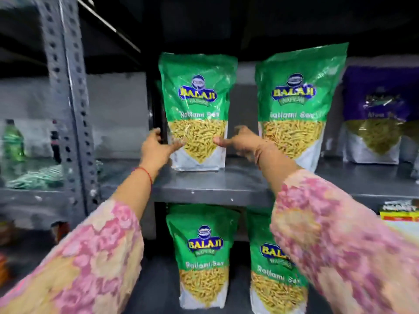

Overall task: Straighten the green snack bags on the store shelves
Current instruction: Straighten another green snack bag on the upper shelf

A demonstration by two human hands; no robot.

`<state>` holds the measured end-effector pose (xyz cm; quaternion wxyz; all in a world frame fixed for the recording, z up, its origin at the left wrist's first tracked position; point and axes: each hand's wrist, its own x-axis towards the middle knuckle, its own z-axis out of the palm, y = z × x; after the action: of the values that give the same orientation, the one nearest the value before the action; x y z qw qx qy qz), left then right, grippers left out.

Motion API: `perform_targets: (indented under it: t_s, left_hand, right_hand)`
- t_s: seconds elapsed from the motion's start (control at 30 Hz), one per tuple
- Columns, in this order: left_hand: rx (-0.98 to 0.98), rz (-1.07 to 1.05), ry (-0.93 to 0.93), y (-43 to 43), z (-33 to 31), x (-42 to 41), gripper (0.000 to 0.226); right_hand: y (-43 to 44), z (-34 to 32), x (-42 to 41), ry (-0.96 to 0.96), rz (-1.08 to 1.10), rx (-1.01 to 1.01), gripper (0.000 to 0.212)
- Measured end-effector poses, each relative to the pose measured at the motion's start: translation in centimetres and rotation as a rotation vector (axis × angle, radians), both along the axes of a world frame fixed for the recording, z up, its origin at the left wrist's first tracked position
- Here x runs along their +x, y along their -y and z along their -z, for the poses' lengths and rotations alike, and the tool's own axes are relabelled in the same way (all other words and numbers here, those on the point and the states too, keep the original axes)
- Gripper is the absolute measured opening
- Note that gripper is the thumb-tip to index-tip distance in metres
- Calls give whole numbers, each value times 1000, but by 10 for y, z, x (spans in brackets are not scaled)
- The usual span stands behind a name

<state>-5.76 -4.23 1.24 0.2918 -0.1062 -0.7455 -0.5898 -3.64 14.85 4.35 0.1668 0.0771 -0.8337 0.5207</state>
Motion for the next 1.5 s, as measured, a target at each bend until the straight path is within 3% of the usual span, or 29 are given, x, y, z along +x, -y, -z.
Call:
perform_targets:
  t_s: [0.1, 0.2, 0.37, 0.53, 0.6, 0.9, 0.97, 1.07, 1.13, 1.23, 1.3, 1.37, 1.43, 1.47, 1.5]
  left_hand:
    - [44, 349, 226, 6, 0, -20, 25]
    - [63, 409, 227, 6, 2, -26, 39]
    - [-1, 414, 190, 23, -9, -14, 23]
    - [-24, 458, 136, 53, -14, 14, 27]
    - [-29, 449, 135, 60, -10, 20, 26]
    - [-25, 469, 287, 69, 2, 36, 47]
    - [-20, 363, 154, 65, 6, 48, 52]
    - [249, -45, -343, 43, 17, 75, 45]
    - [212, -27, -493, 9, 17, 89, 28]
    - [19, 189, -320, -69, 5, 76, 37]
    - [-54, 264, -142, -116, -9, 53, 59]
    - [-39, 363, 100, -152, -22, 30, 73]
    - [-81, 476, 328, -175, -27, 13, 45]
    - [-136, 503, 395, -181, -25, 9, 21]
    - [-173, 524, 427, -186, -23, 6, 17]
  right_hand:
    - [5, 8, -40, 167, -62, 2, 79]
    - [12, 14, -54, 132, -115, -93, 21]
    - [22, 12, -21, -39, -112, -214, 38]
    - [37, 24, 15, -198, -99, -216, 66]
    - [43, 29, 23, -240, -72, -185, 63]
    - [57, 46, 32, -199, -11, -162, 83]
    - [54, 49, 38, -220, -23, -132, 94]
    - [21, 48, 53, -458, 128, 0, 107]
    - [-21, 39, 58, -550, 353, 98, 112]
    - [-96, 23, 49, -431, 567, 60, 119]
    - [-131, 15, 44, -269, 513, -47, 113]
    - [-147, 16, 42, -98, 407, -136, 92]
    - [-152, 19, 38, -11, 310, -188, 67]
    - [-152, 21, 30, -19, 259, -191, 61]
    - [-156, 23, 21, -29, 233, -186, 62]
